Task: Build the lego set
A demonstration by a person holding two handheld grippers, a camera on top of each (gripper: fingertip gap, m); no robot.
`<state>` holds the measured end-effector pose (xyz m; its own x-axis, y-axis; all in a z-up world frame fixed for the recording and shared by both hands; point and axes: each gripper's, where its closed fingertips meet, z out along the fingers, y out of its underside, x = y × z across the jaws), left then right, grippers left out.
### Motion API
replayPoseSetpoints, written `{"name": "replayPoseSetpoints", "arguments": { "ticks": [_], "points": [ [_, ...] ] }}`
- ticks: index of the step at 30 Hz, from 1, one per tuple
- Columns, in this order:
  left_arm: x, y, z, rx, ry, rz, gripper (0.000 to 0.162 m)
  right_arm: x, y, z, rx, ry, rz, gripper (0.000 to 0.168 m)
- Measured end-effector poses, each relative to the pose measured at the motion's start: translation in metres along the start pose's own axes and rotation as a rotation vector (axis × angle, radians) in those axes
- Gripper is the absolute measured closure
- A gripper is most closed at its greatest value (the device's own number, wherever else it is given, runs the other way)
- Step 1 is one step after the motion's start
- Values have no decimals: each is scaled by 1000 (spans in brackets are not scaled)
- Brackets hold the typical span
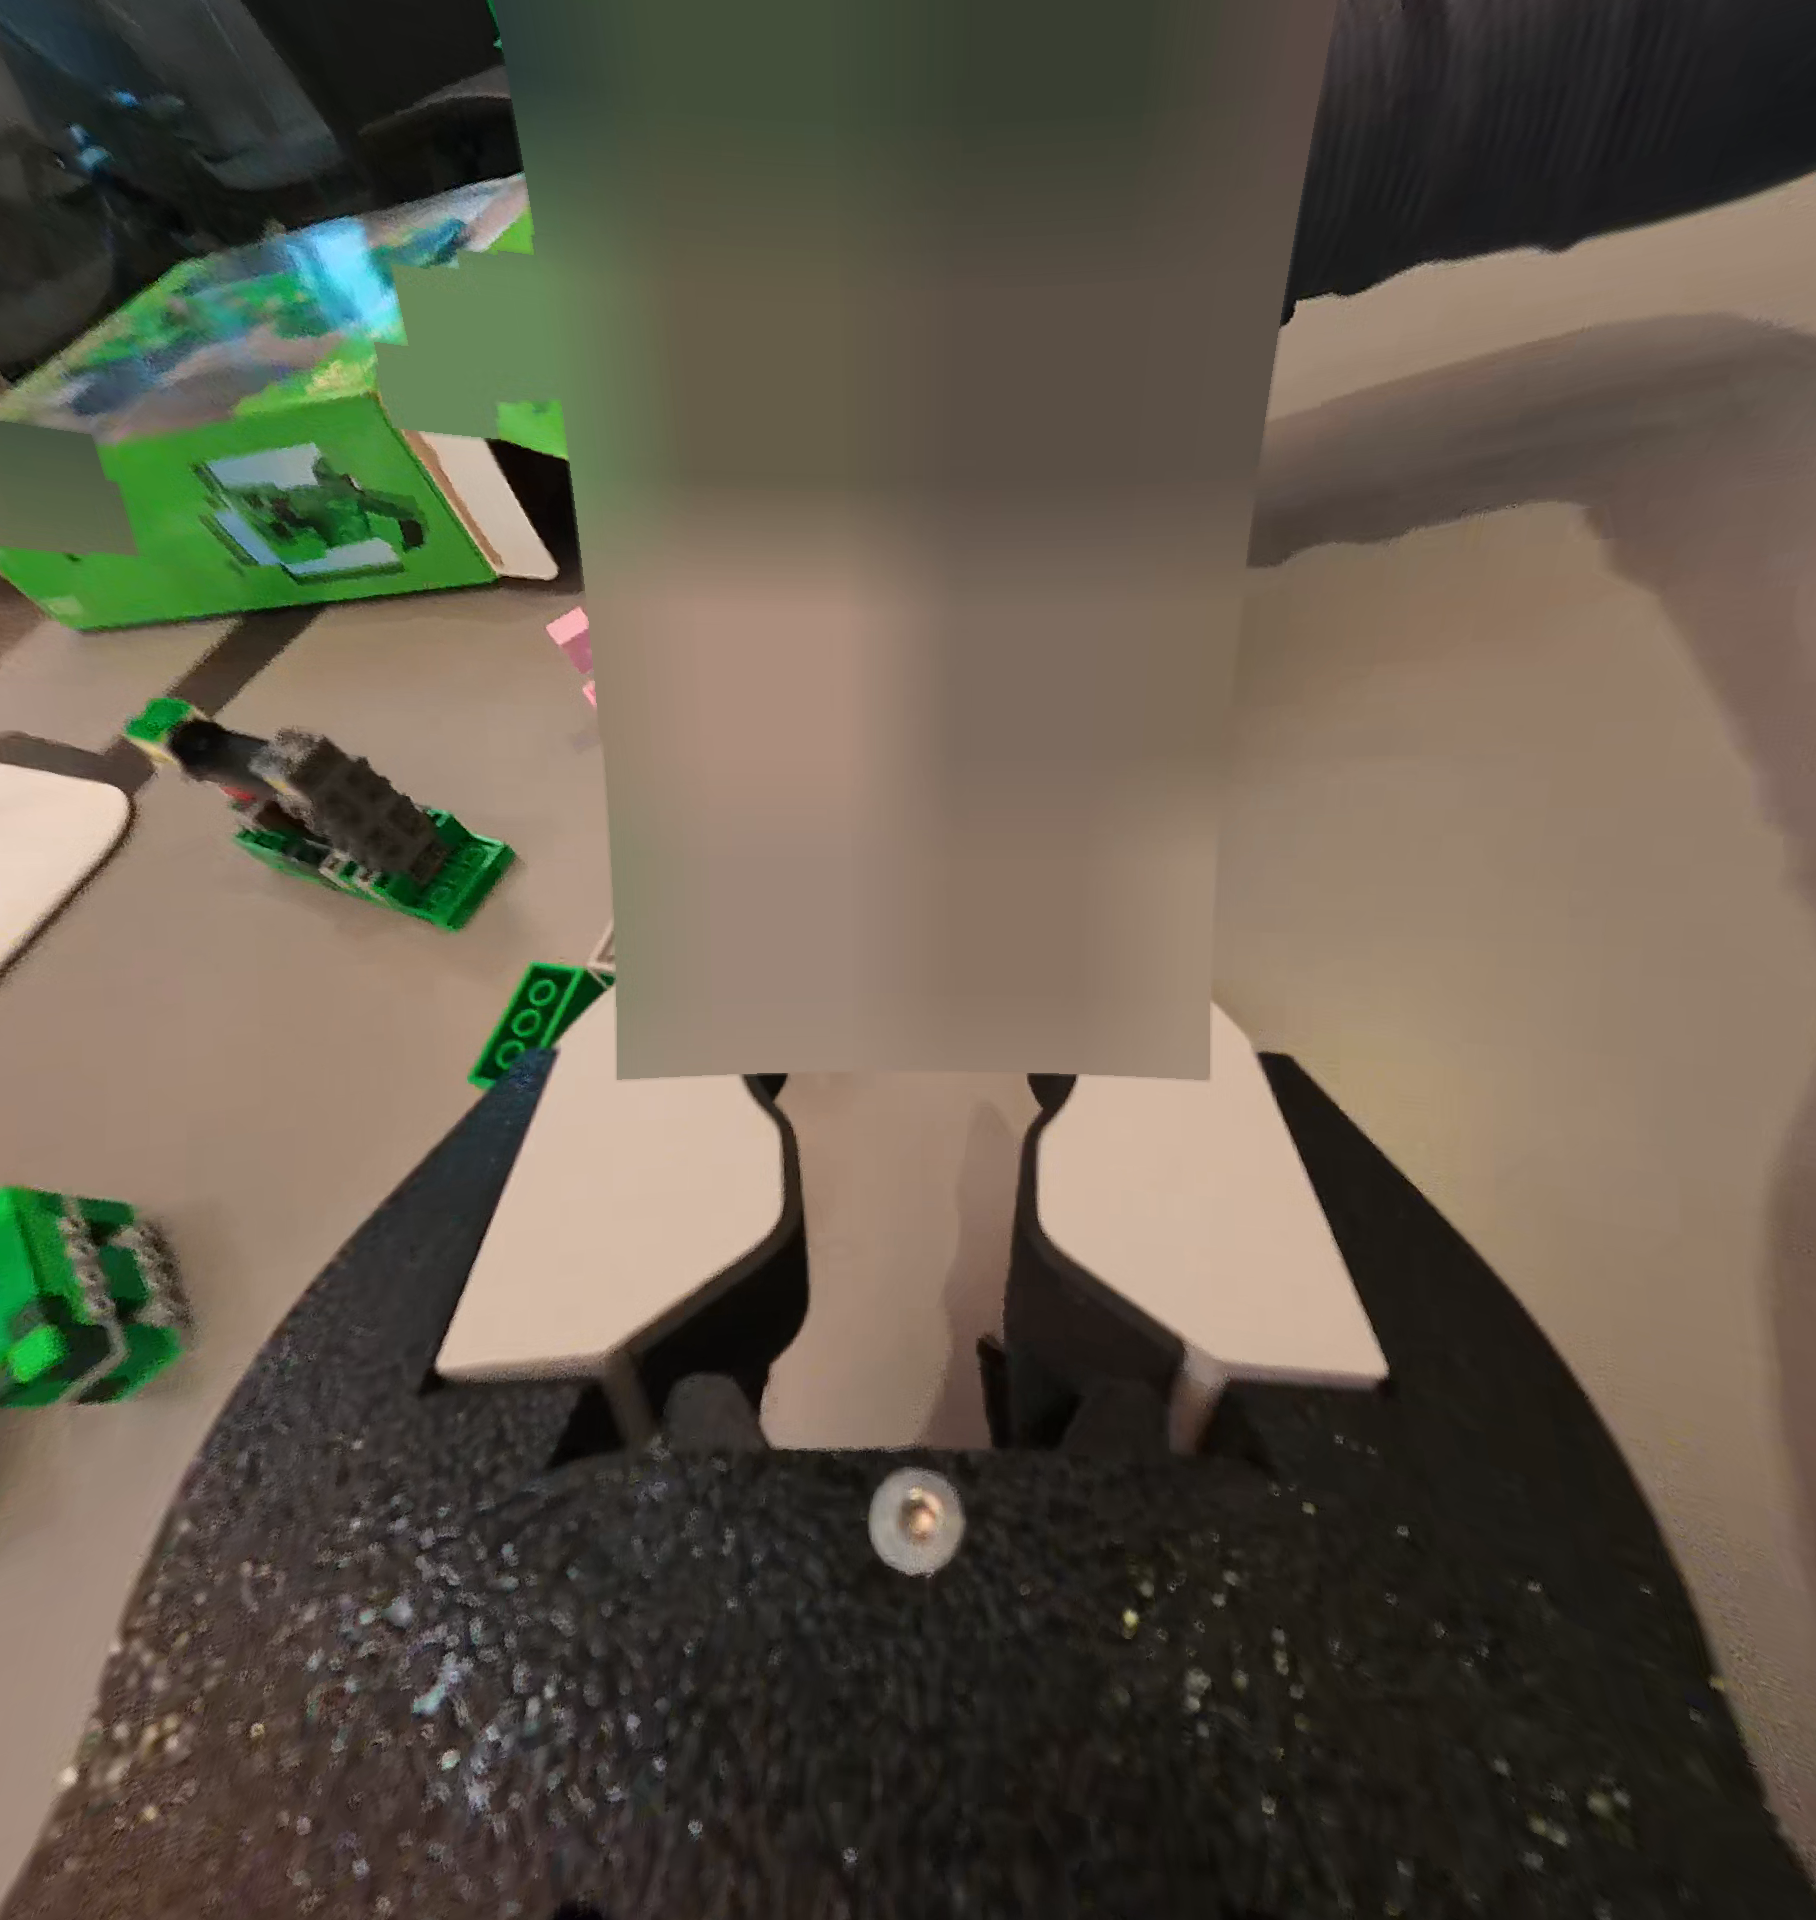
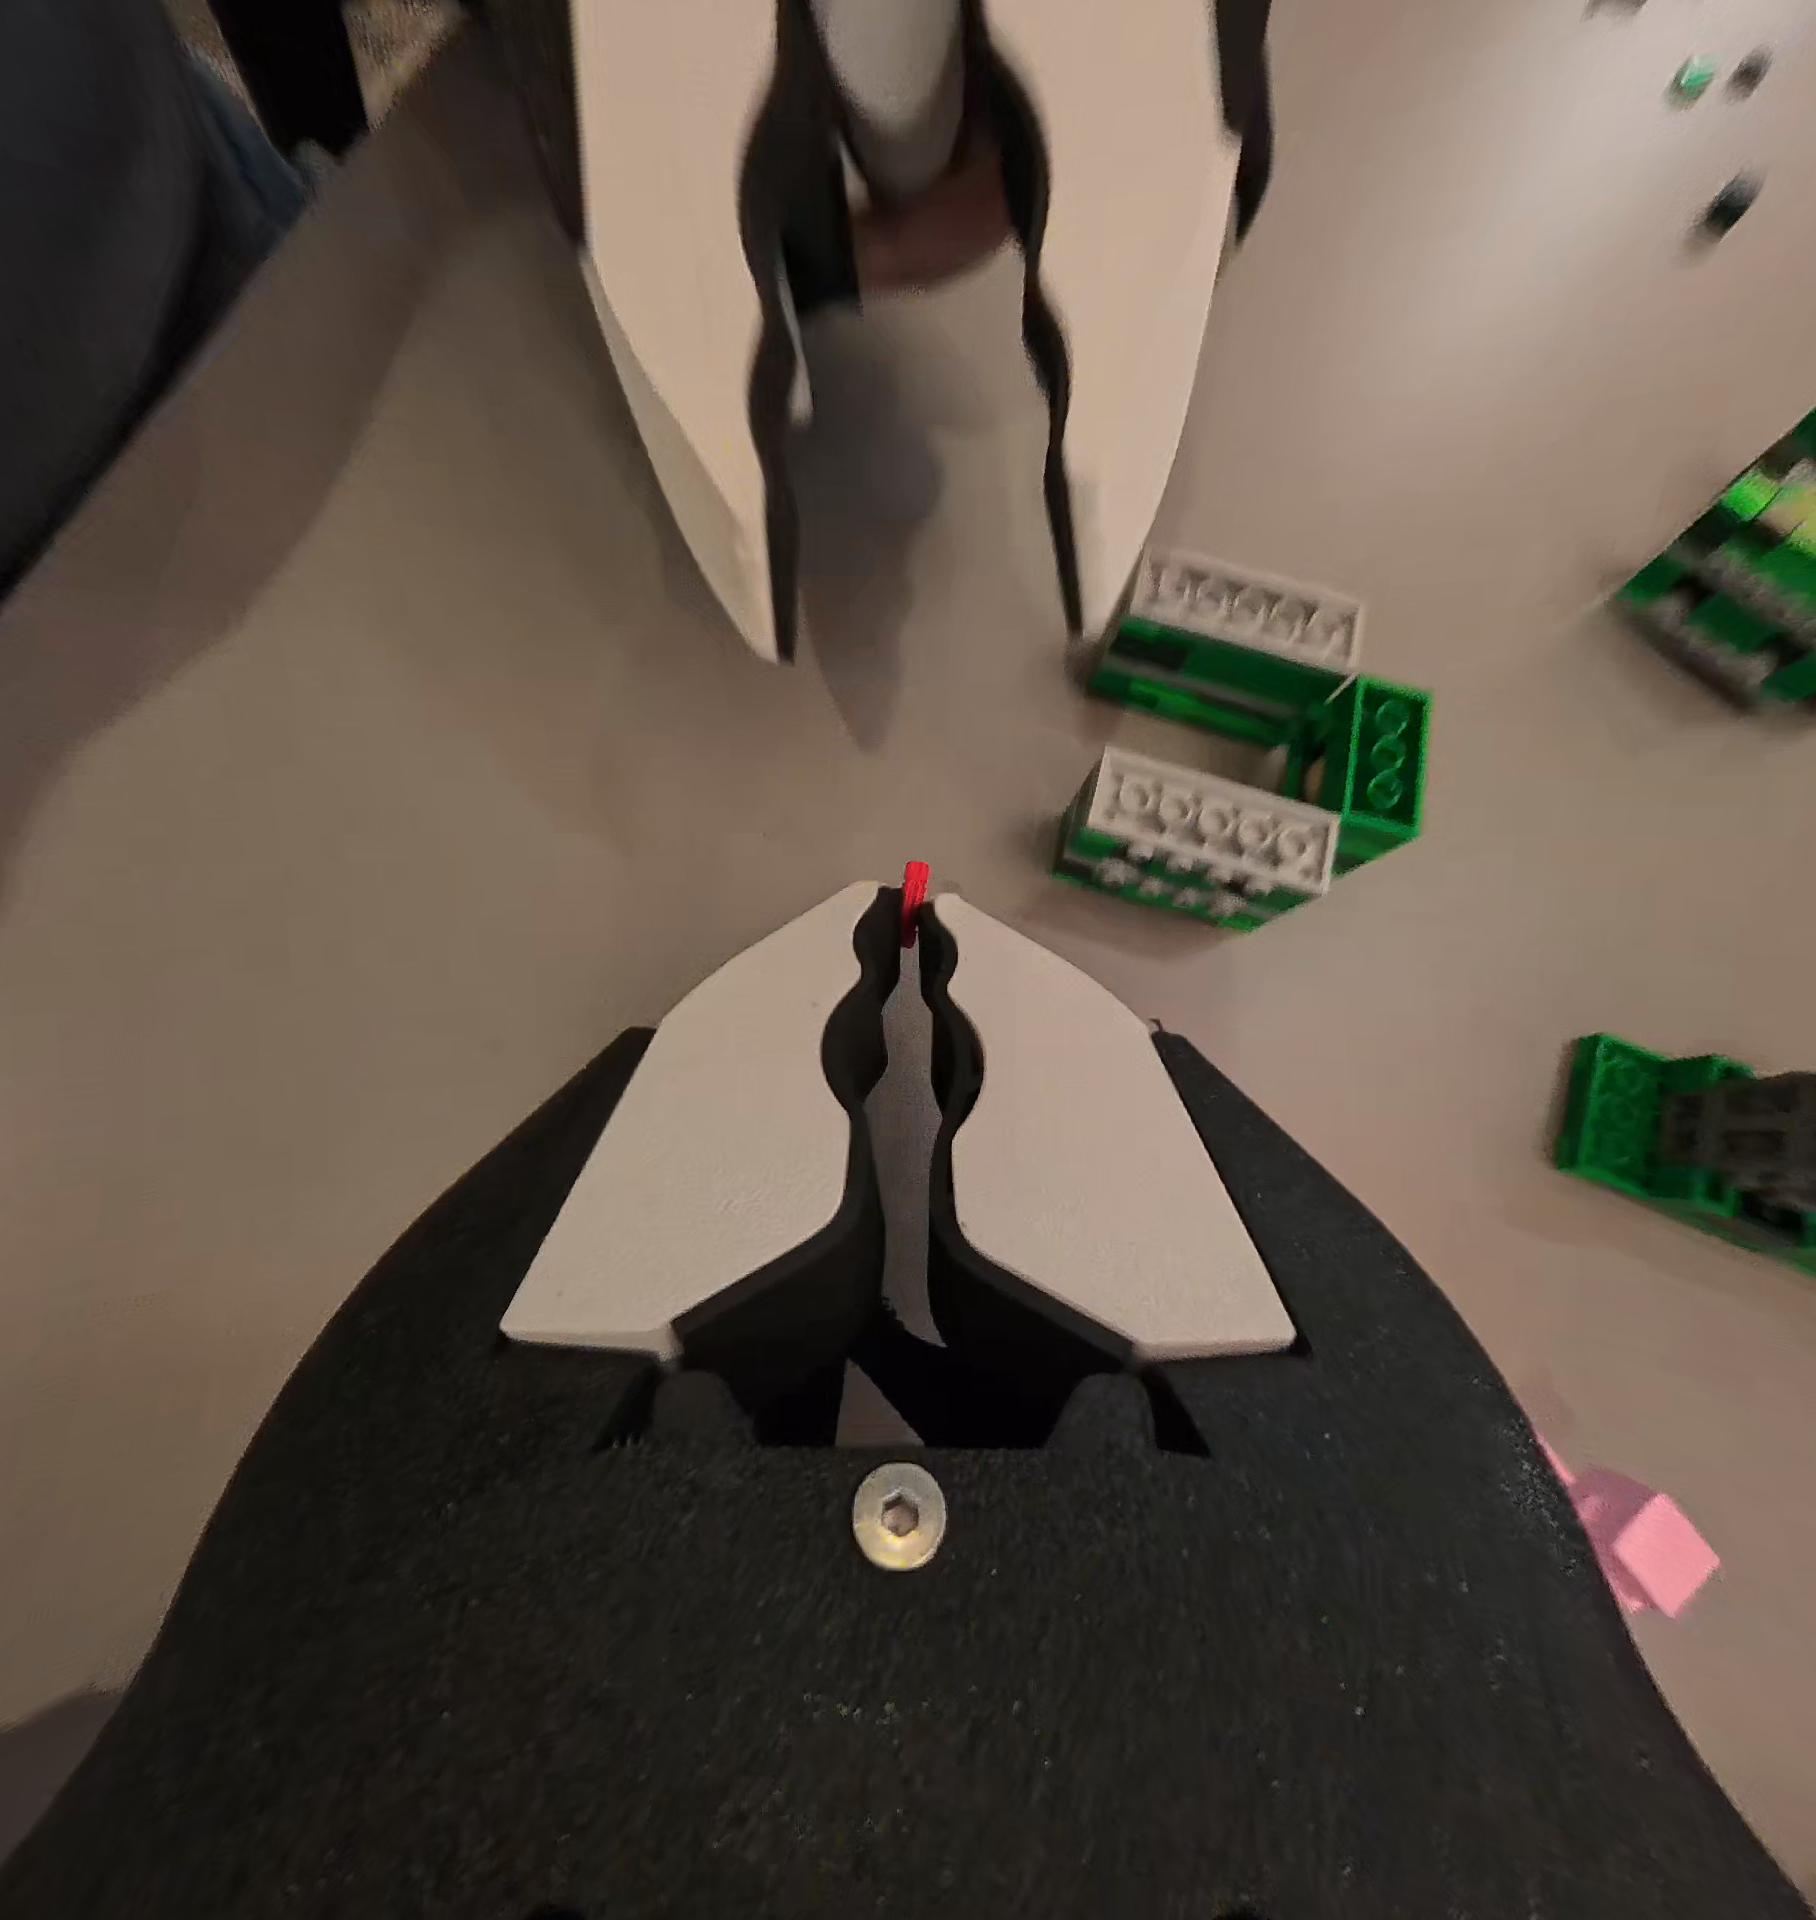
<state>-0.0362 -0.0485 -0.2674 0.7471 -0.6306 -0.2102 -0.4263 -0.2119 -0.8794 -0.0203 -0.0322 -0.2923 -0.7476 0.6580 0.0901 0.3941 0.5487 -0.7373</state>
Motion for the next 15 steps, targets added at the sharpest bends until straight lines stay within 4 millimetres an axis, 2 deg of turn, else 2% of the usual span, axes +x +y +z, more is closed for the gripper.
{"name": "replayPoseSetpoints", "arguments": {
  "ticks": [4, 7, 10, 15],
  "points": [
    [-2, -1, 6, -36, -71, 218, 122, -3, -25, -8, 74, 0, -29, 165],
    [2, -5, 7, -34, -97, 361, 141, -6, -36, -10, 101, -19, -40, 165],
    [8, -16, 5, 21, -101, 390, 149, -8, -42, -11, 109, -25, -54, 165],
    [9, -21, -1, 48, -131, 433, 158, -12, -48, -13, 111, -23, -63, 165]
  ]
}}
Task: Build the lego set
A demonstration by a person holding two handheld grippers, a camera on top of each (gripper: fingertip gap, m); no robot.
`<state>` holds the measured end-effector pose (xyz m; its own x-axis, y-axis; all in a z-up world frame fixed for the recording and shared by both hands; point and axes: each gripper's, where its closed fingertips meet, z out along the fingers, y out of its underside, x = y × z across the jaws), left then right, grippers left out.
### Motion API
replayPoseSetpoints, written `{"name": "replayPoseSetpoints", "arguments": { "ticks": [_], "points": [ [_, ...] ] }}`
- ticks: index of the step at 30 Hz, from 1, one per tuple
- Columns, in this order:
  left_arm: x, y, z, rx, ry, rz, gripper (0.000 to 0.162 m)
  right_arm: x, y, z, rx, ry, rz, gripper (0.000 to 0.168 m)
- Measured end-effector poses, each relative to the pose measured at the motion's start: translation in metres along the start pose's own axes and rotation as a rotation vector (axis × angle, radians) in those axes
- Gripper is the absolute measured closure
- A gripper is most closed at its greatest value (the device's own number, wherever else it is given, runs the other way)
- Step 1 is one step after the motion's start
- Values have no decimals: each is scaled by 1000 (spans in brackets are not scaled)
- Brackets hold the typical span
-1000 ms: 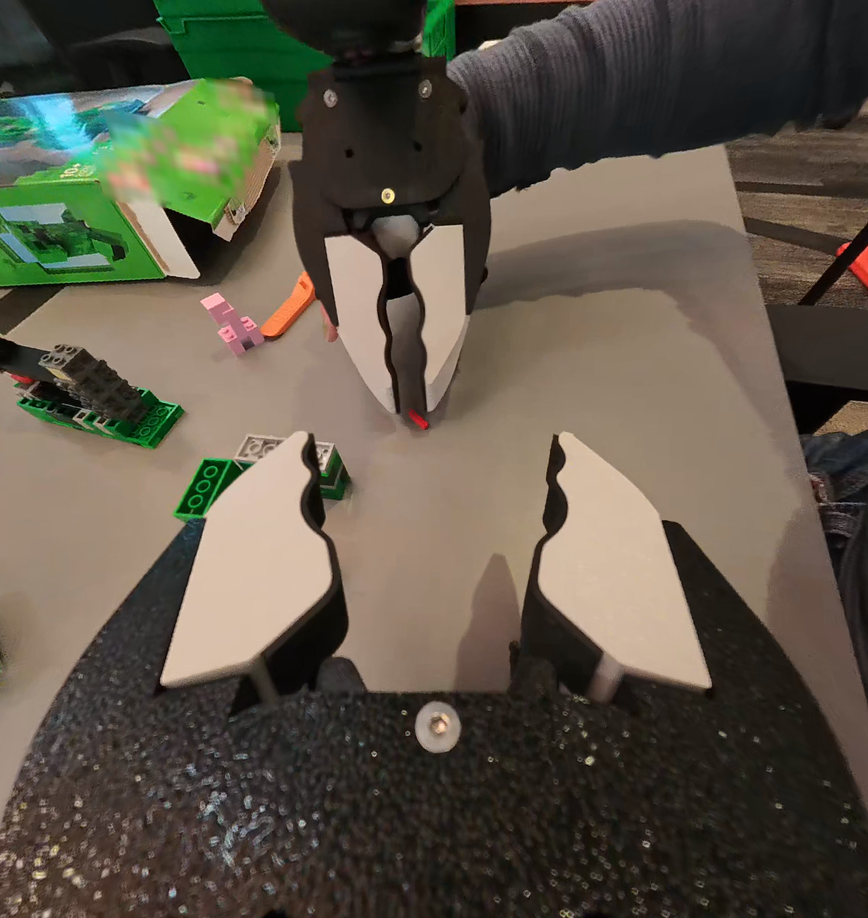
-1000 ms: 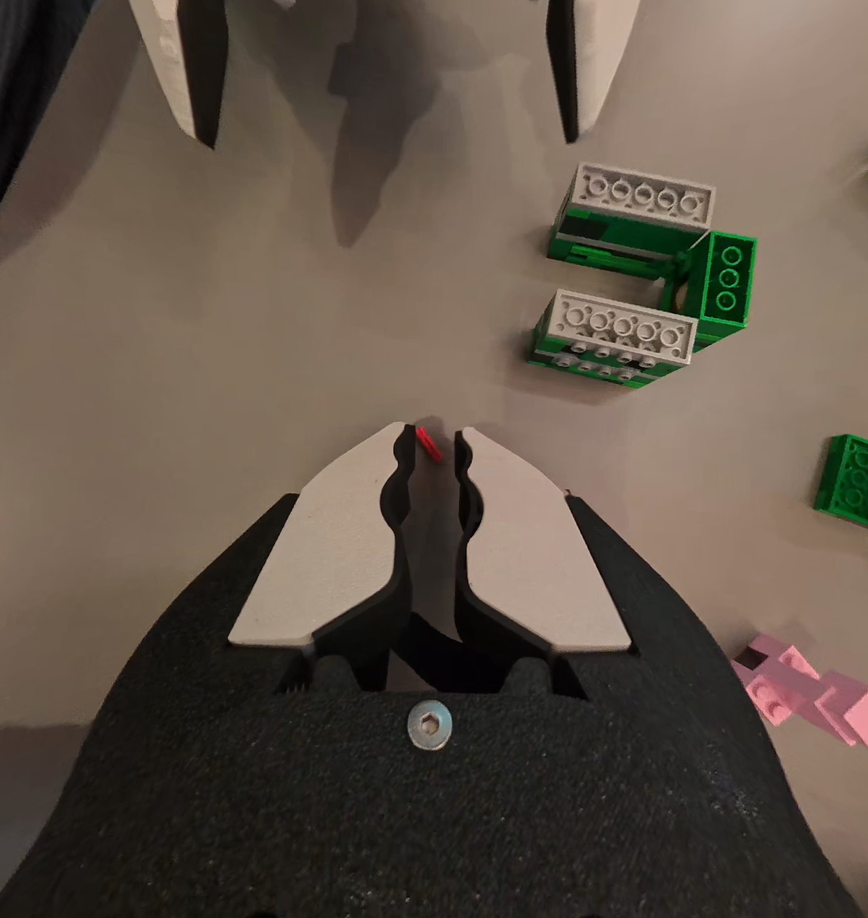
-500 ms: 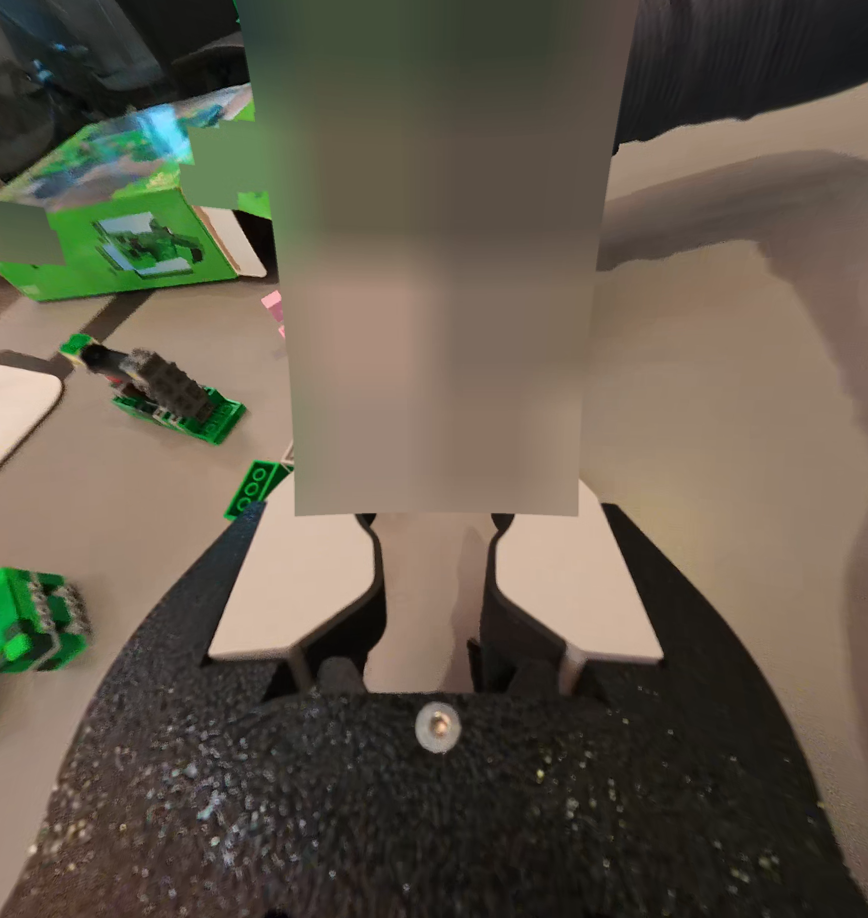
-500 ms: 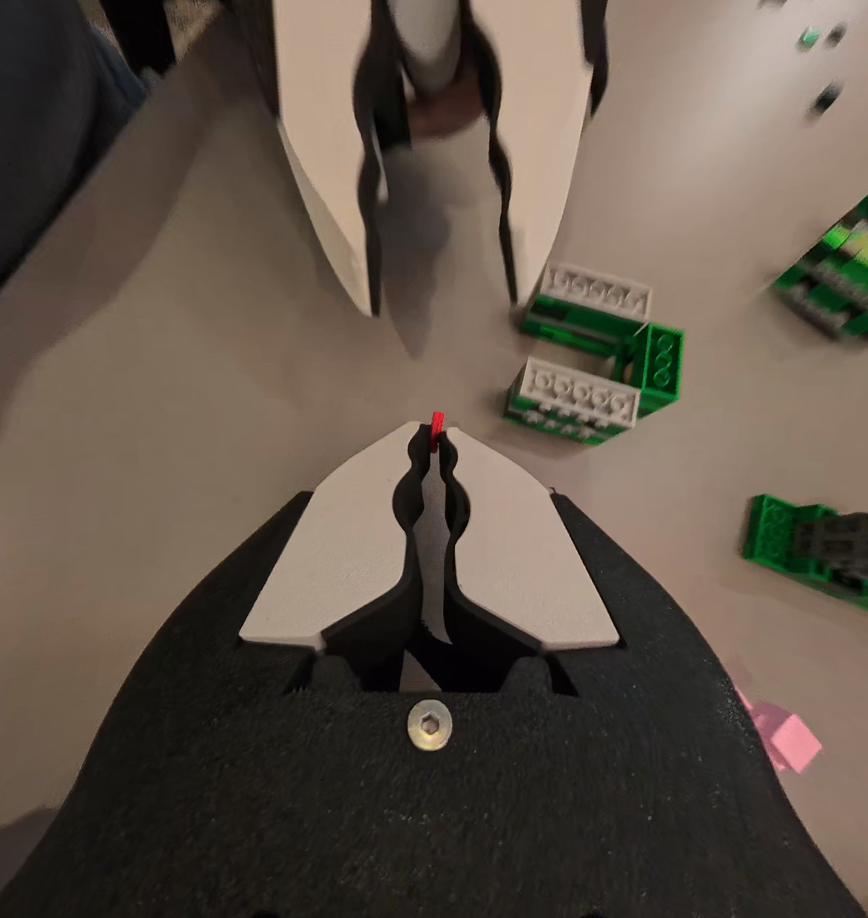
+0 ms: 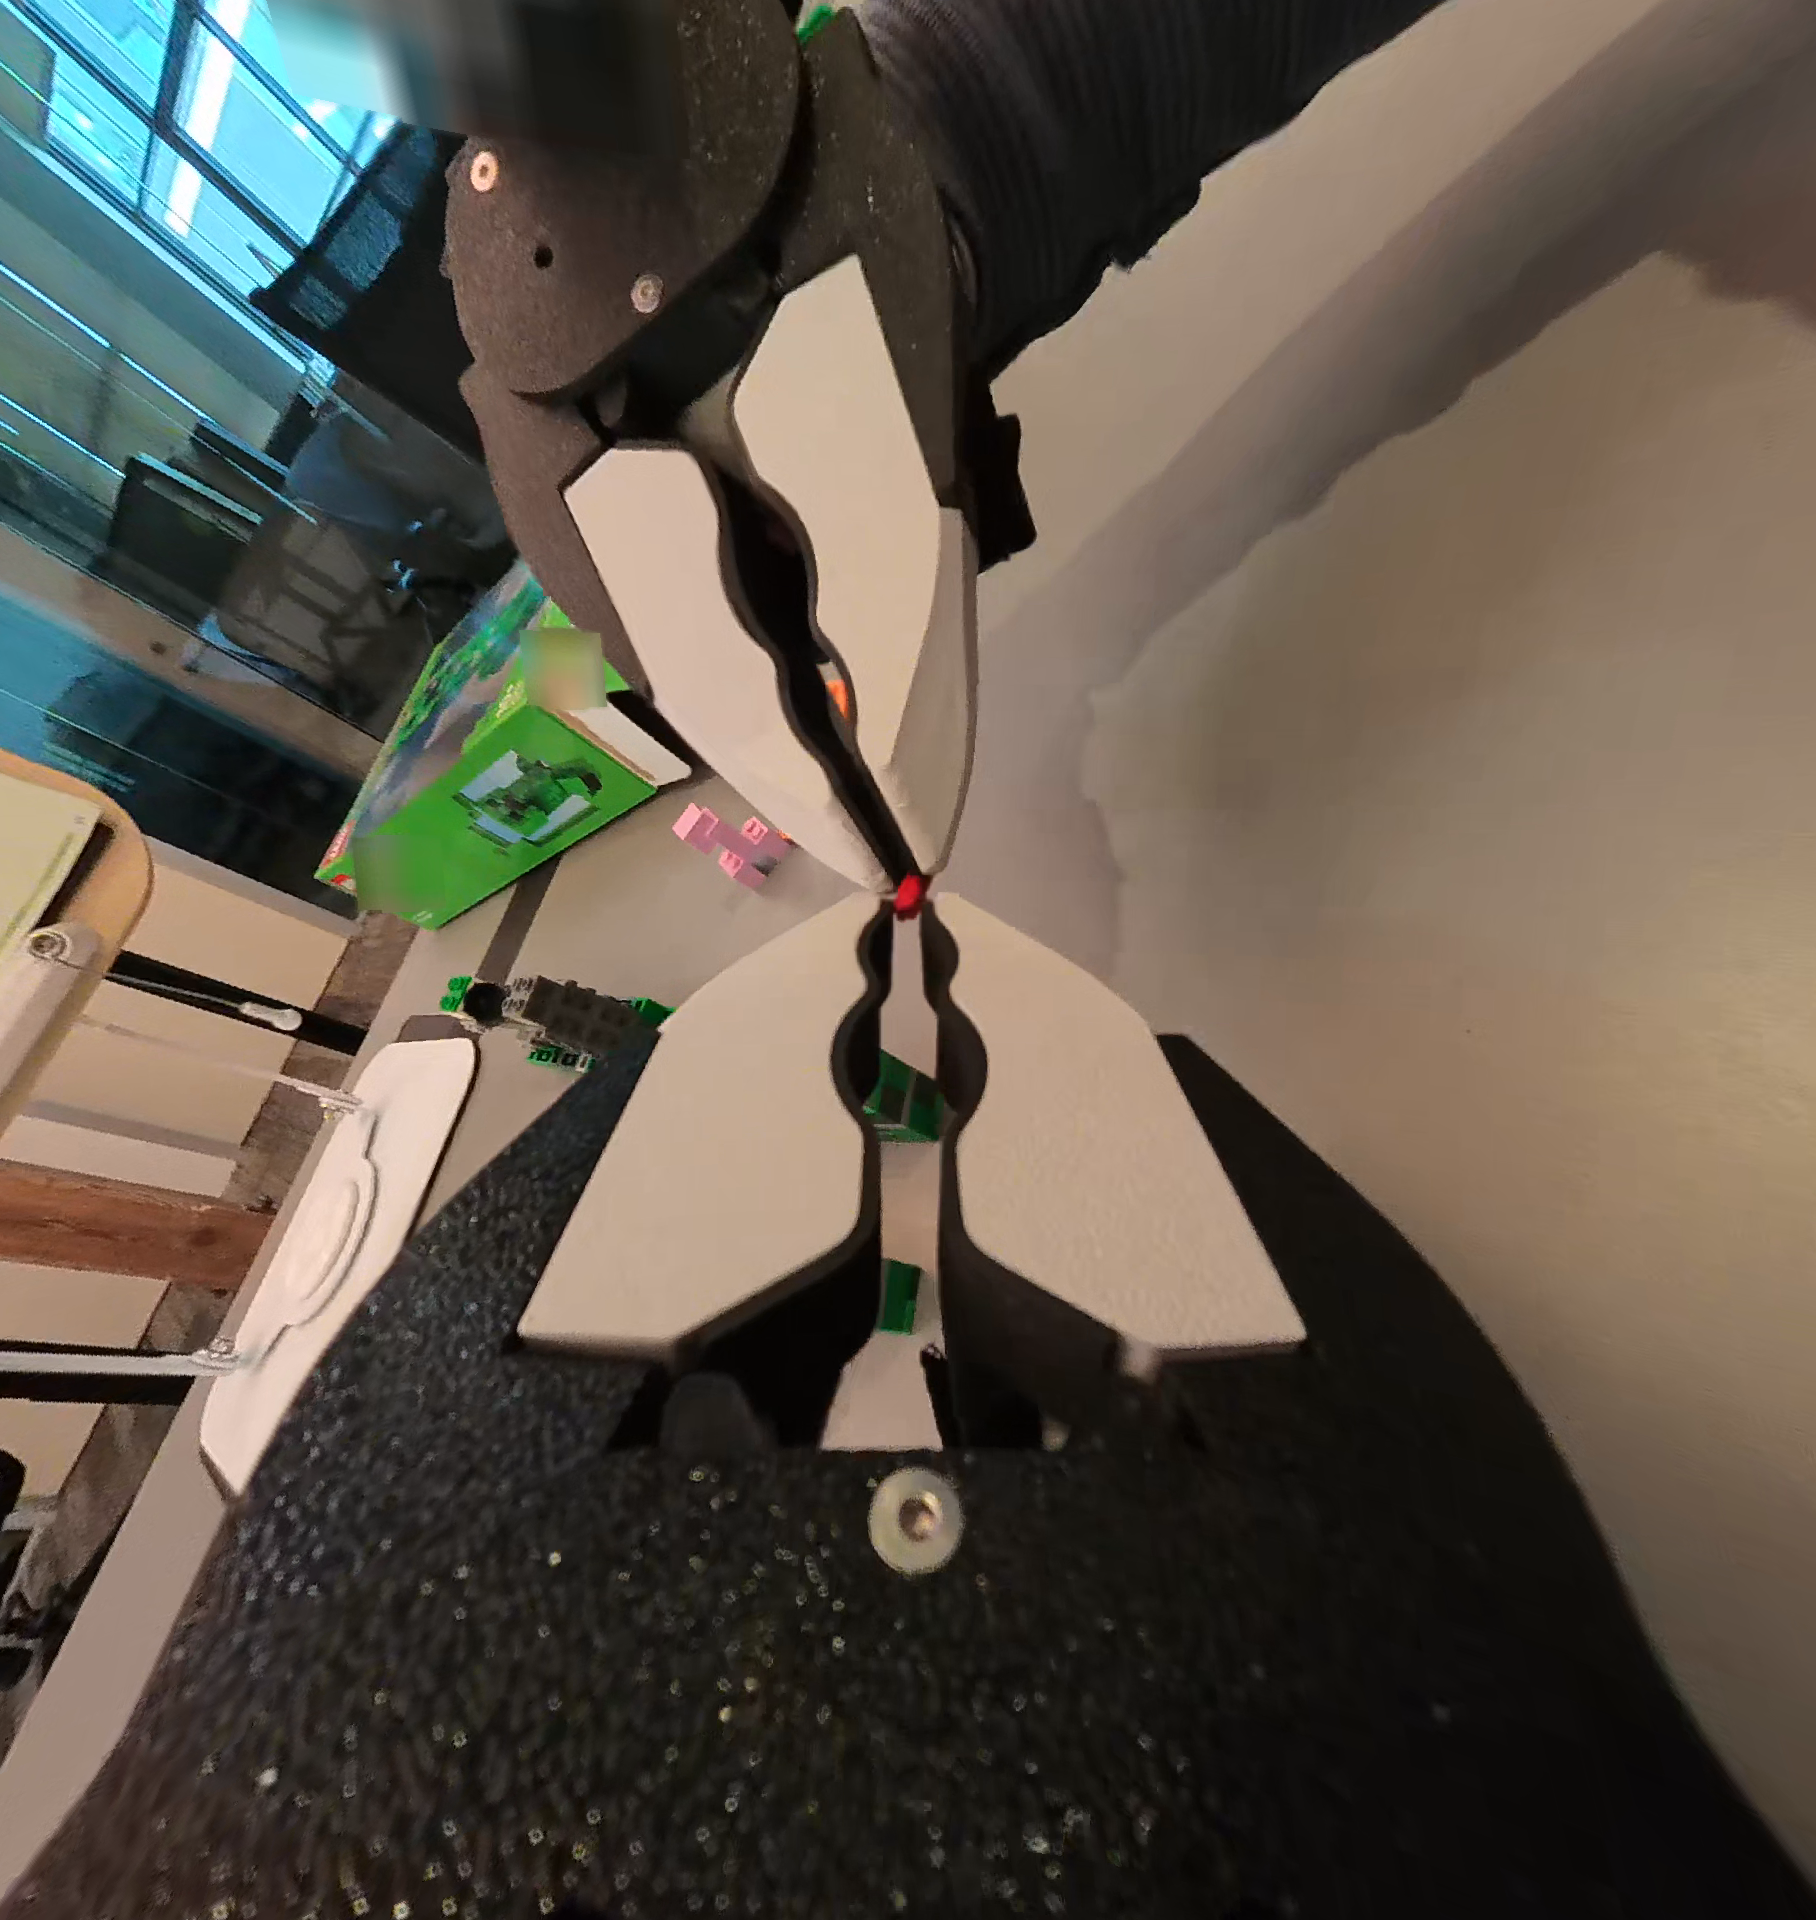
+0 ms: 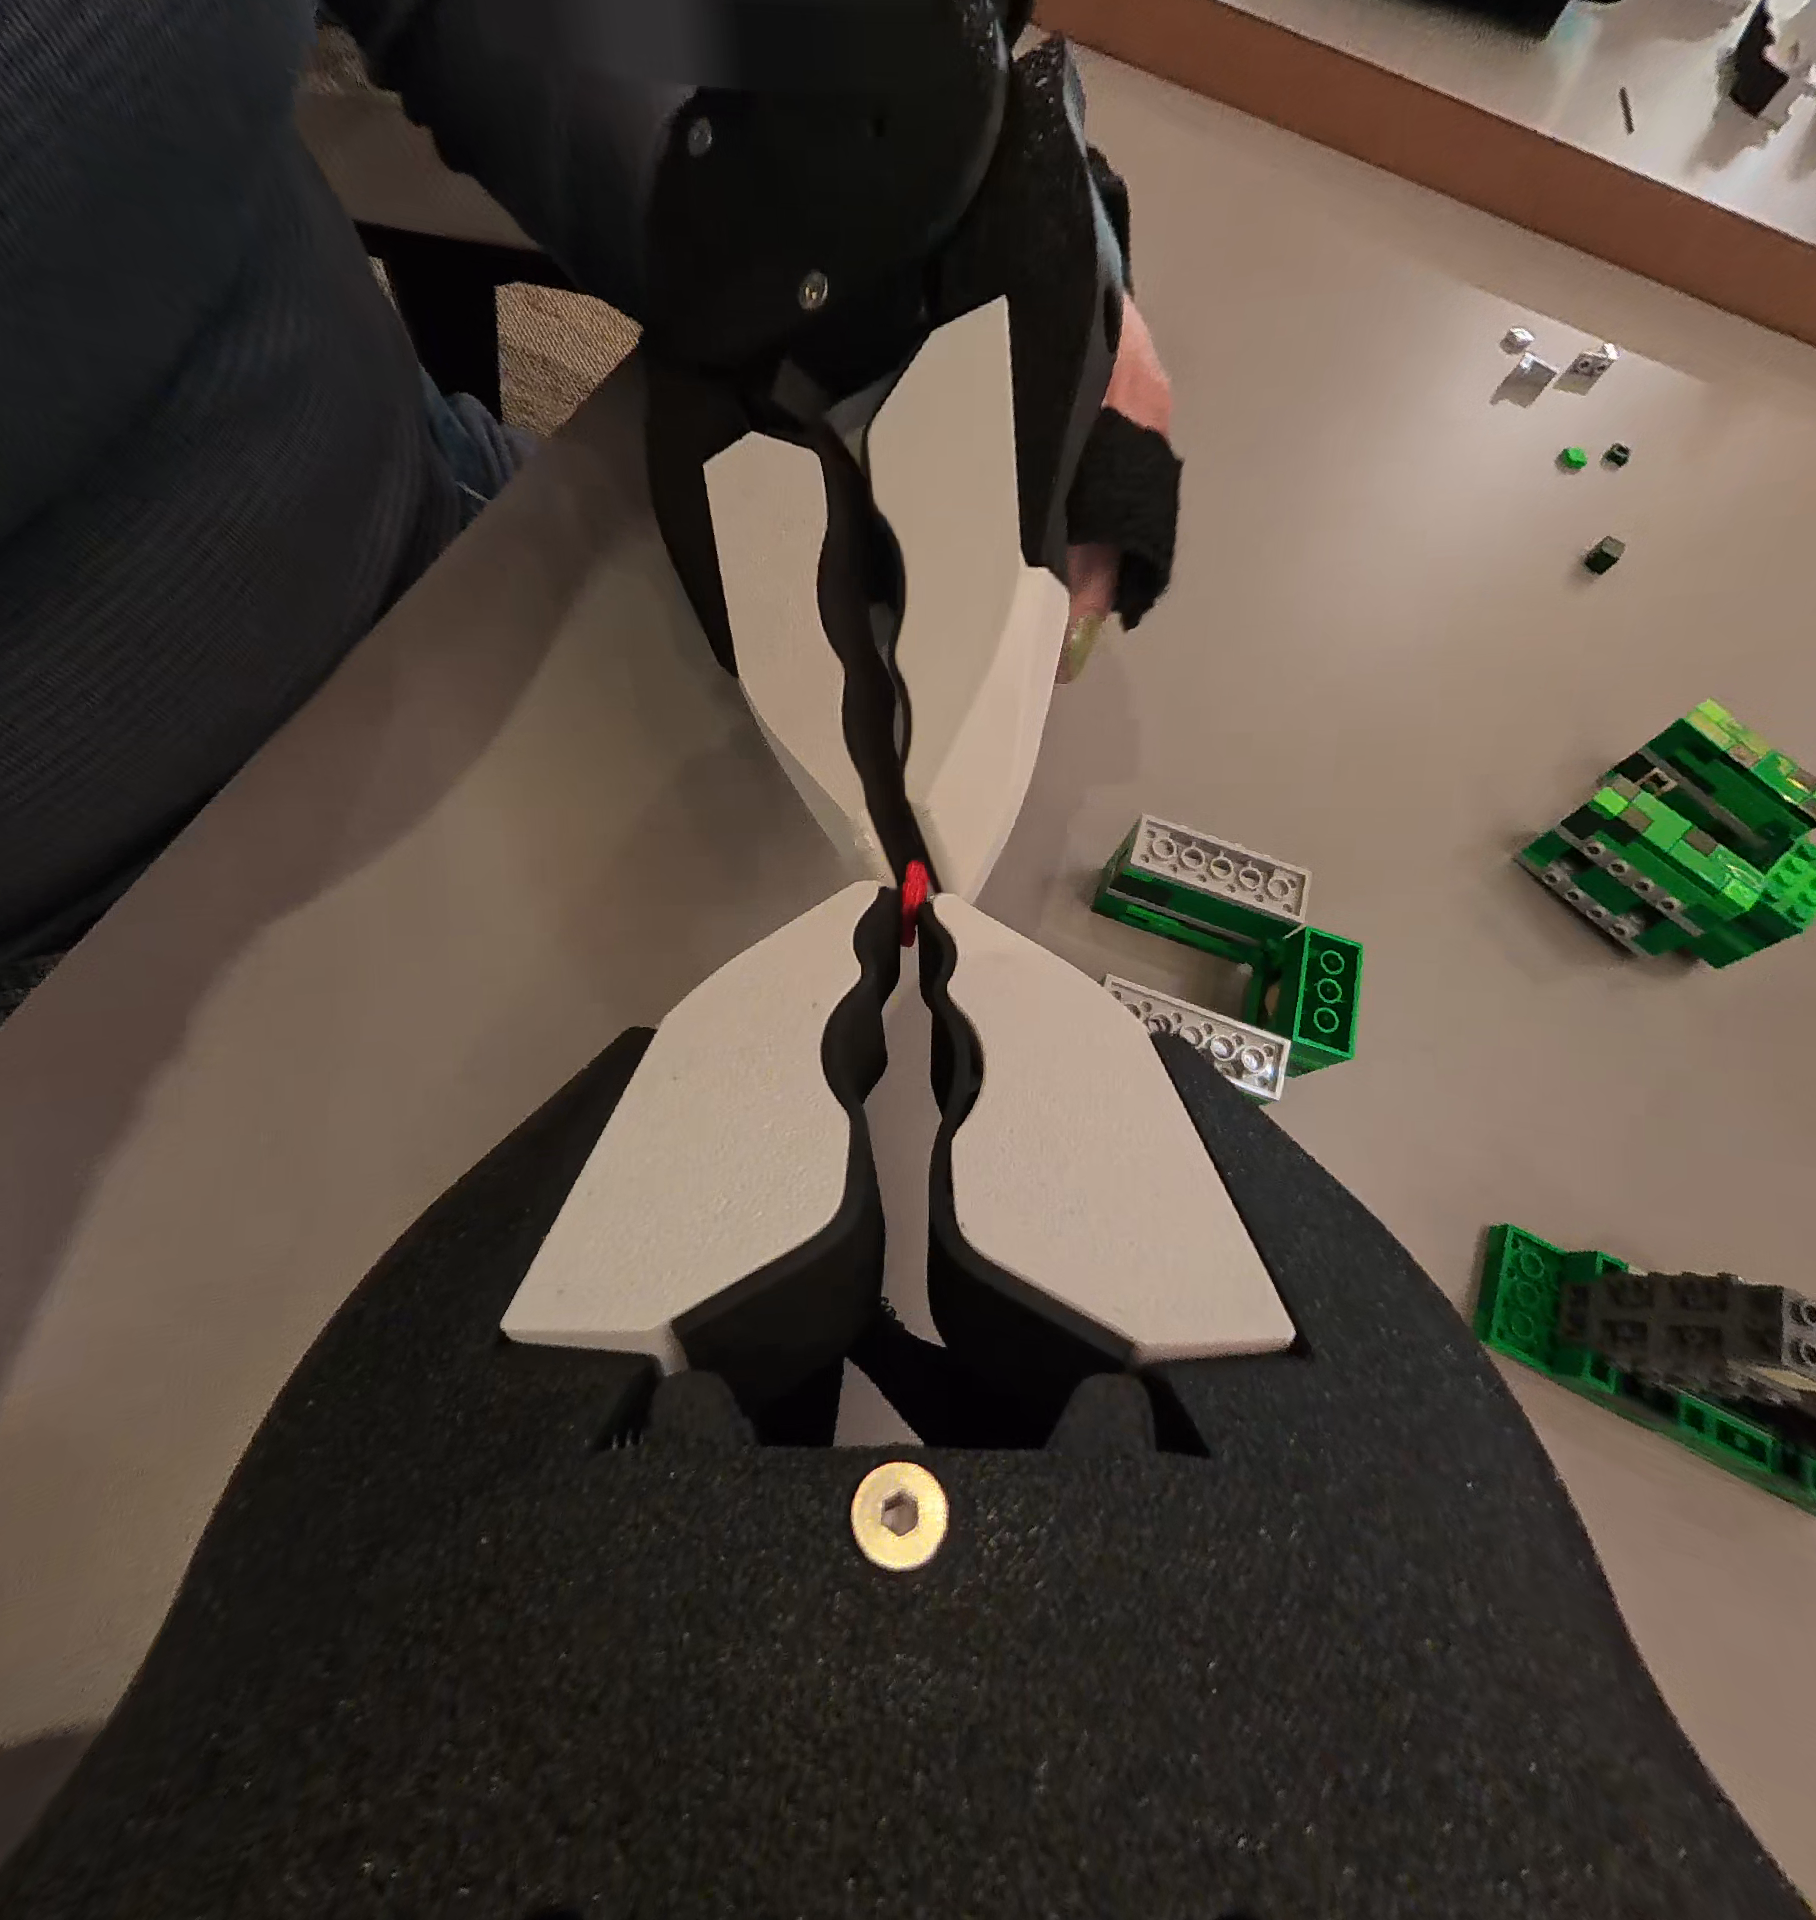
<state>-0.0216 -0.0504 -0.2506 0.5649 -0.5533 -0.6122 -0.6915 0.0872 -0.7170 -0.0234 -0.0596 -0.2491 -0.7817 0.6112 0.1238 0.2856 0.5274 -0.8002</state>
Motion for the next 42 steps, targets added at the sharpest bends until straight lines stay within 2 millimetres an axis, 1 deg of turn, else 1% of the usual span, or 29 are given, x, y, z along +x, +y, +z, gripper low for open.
{"name": "replayPoseSetpoints", "arguments": {
  "ticks": [3, 4, 5, 6, 7, 10, 12, 16, 19, 22, 27, 31, 34, 36, 38, 40, 42],
  "points": [
    [-1, -1, -3, 9, -13, 0, 159, 2, -4, -1, 14, 22, 19, 165],
    [-4, -2, -4, 23, -33, -25, 159, 5, -8, -2, 34, 53, 32, 164],
    [-9, -4, -7, 50, -56, -61, 160, 11, -13, -4, 65, 94, 54, 159],
    [-16, -6, -11, 81, -87, -104, 160, 18, -19, -8, 111, 141, 91, 152],
    [-23, -9, -15, 111, -126, -140, 160, 24, -26, -11, 175, 171, 150, 150],
    [-45, -19, -32, 207, -255, -194, 160, 27, -58, -23, 436, 141, 334, 149],
    [-56, -26, -42, 255, -329, -196, 160, 29, -69, -27, 523, 155, 381, 147],
    [-63, -37, -53, 314, -402, -166, 160, 30, -79, -24, 539, 203, 388, 152],
    [-63, -40, -55, 320, -402, -148, 160, 24, -86, -24, 579, 122, 435, 159],
    [-62, -43, -57, 325, -403, -137, 160, 25, -88, -26, 614, 78, 489, 161],
    [-60, -44, -56, 326, -404, -121, 160, 24, -87, -26, 612, 72, 485, 164],
    [-58, -41, -54, 311, -400, -102, 160, 23, -82, -24, 602, 76, 492, 164],
    [-55, -37, -49, 310, -363, -142, 159, 24, -76, -23, 553, 113, 469, 165],
    [-51, -34, -46, 322, -290, -204, 158, 24, -72, -23, 530, 139, 460, 166],
    [-52, -26, -45, 319, -241, -269, 141, 29, -67, -27, 513, 182, 455, 166],
    [-57, -10, -44, 279, -208, -325, 125, 33, -61, -34, 499, 226, 454, 166],
    [-61, 7, -42, 250, -149, -383, 113, 37, -55, -40, 473, 260, 448, 166]
  ]
}}
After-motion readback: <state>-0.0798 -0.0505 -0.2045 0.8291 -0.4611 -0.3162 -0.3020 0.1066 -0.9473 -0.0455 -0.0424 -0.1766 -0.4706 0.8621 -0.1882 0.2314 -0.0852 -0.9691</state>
